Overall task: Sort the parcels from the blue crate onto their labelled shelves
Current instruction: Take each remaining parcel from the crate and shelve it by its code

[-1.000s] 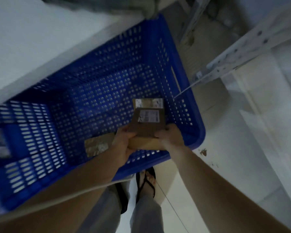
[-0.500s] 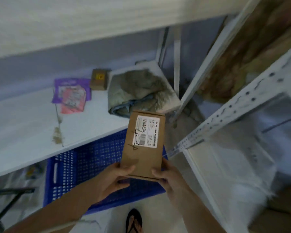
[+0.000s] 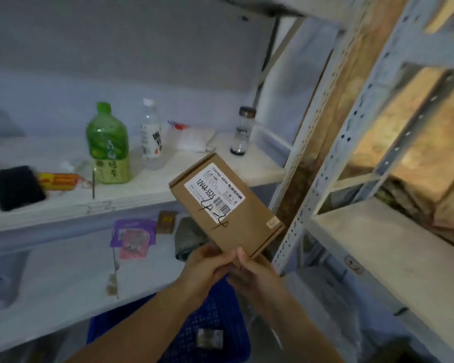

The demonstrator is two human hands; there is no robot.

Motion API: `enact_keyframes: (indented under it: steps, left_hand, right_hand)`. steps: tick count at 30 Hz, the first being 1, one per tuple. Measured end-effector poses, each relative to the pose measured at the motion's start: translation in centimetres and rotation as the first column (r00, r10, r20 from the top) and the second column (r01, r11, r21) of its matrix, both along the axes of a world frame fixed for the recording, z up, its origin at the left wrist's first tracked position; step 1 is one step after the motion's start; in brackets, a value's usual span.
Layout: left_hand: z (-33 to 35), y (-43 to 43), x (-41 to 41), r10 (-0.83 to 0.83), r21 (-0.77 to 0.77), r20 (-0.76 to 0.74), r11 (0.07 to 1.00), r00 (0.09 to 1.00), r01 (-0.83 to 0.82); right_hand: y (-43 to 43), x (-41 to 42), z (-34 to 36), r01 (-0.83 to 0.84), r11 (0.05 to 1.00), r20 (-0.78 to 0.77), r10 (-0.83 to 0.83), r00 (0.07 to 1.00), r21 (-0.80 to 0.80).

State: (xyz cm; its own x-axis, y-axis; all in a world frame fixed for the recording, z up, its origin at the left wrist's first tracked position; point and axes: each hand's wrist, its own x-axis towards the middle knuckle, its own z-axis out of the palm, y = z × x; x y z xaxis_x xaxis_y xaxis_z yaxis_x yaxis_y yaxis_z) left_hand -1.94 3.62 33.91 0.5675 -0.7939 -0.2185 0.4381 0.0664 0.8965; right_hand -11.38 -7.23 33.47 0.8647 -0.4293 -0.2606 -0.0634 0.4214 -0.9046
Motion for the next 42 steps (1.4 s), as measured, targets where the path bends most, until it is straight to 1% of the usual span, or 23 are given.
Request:
enact_keyframes:
  steps: [2,5,7,9,11,13,15,17,18,19,21,22,24,25,26,29,31,33,34,36,37,39,42]
  left_hand:
    - [4.3,1.1,-1.4,-0.023,-0.04,0.063,0.999,0.998,0.025]
    - [10.7,2.4,-2.4,-0.034,-0.103,0.082,0.994,0.996,0.042]
    - [14.6,3.5,-2.0,0.085,-0.207,0.052,0.976,0.995,-0.073]
    - [18.4,4.6,-1.1,0.167,-0.33,0.039,0.933,0.985,-0.145]
    - [21.6,5.5,-0.7,0.182,-0.388,0.074,0.911,0.981,-0.139]
    - [24.9,5.7,-1.9,0.171,-0.398,0.181,0.913,0.968,-0.087]
    - [27.7,5.4,-3.7,0.184,-0.374,0.317,0.926,0.93,-0.055]
    - [30.4,4.7,-5.9,0.207,-0.367,0.391,0.929,0.897,-0.054]
    - [31.7,4.2,-6.8,0.224,-0.374,0.413,0.926,0.883,-0.06]
    - [33.0,3.7,-7.8,0.245,-0.386,0.427,0.92,0.87,-0.07]
    - [36.1,2.7,-9.7,0.295,-0.421,0.448,0.902,0.844,-0.092]
    - [37.7,2.3,-10.6,0.324,-0.45,0.473,0.888,0.819,-0.092]
    - [40.7,1.8,-12.5,0.39,-0.516,0.568,0.855,0.725,-0.056]
    - [41.9,1.7,-13.6,0.42,-0.537,0.618,0.843,0.665,-0.033]
    - [43.1,1.4,-14.8,0.446,-0.55,0.656,0.835,0.609,-0.019]
    - [44.8,0.3,-17.8,0.508,-0.572,0.726,0.82,0.464,-0.004]
    - [45.1,-0.4,-19.4,0.516,-0.57,0.758,0.821,0.398,0.02]
    - [44.8,-0.9,-20.6,0.5,-0.555,0.782,0.831,0.371,0.048]
    - [44.4,-1.1,-21.2,0.496,-0.552,0.789,0.831,0.363,0.064]
    - [43.5,-1.3,-22.1,0.499,-0.546,0.801,0.836,0.332,0.061]
    - [43.1,-1.2,-22.4,0.506,-0.554,0.796,0.83,0.332,0.064]
    - [42.2,-0.8,-22.8,0.523,-0.588,0.783,0.799,0.337,0.127]
    - [42.2,0.1,-23.4,0.575,-0.625,0.778,0.75,0.251,0.217]
  right_hand:
    - [2.1,-1.2,4.1,0.023,0.997,0.033,-0.021,0.999,-0.071]
    - [3.1,-3.8,10.8,0.12,0.981,0.114,-0.104,0.988,-0.151]
    - [2.9,-5.9,15.4,0.259,0.939,0.13,-0.234,0.963,-0.226]
    - [2.2,-7.7,19.8,0.33,0.897,0.16,-0.294,0.942,-0.295]
    - [1.9,-9.4,23.6,0.371,0.861,0.18,-0.327,0.928,-0.348]
    - [2.5,-11.1,27.0,0.438,0.79,0.222,-0.378,0.899,-0.429]
    - [2.9,-12.6,29.9,0.558,0.659,0.304,-0.469,0.829,-0.504]
    - [3.4,-14.4,33.0,0.716,0.445,0.399,-0.613,0.682,-0.538]
    - [3.6,-15.4,34.6,0.763,0.337,0.447,-0.653,0.612,-0.552]
    - [3.7,-16.4,36.2,0.779,0.25,0.5,-0.647,0.576,-0.574]
    - [3.8,-18.4,39.1,0.765,0.145,0.592,-0.55,0.59,-0.627]
    - [3.7,-19.4,40.4,0.755,0.127,0.615,-0.502,0.608,-0.643]
    - [3.3,-21.7,42.5,0.735,0.112,0.615,-0.471,0.632,-0.669]
    - [3.0,-23.0,43.3,0.735,0.082,0.622,-0.474,0.623,-0.673]
    - [2.7,-24.4,44.0,0.737,0.033,0.637,-0.477,0.605,-0.675]
    - [1.8,-28.4,45.1,0.691,-0.164,0.657,-0.52,0.546,-0.704]
    - [0.9,-30.8,45.2,0.627,-0.245,0.638,-0.552,0.537,-0.74]
    - [0.3,-32.7,45.3,0.564,-0.276,0.598,-0.598,0.533,-0.778]
    - [0.2,-33.5,45.2,0.533,-0.313,0.599,-0.597,0.533,-0.786]
    - [0.3,-34.8,45.0,0.496,-0.429,0.654,-0.552,0.517,-0.755]
    - [0.7,-35.5,44.9,0.493,-0.474,0.684,-0.522,0.51,-0.729]
    - [1.2,-37.0,44.6,0.523,-0.498,0.722,-0.454,0.522,-0.691]
    - [1.9,-39.0,44.3,0.537,-0.55,0.765,-0.388,0.514,-0.64]
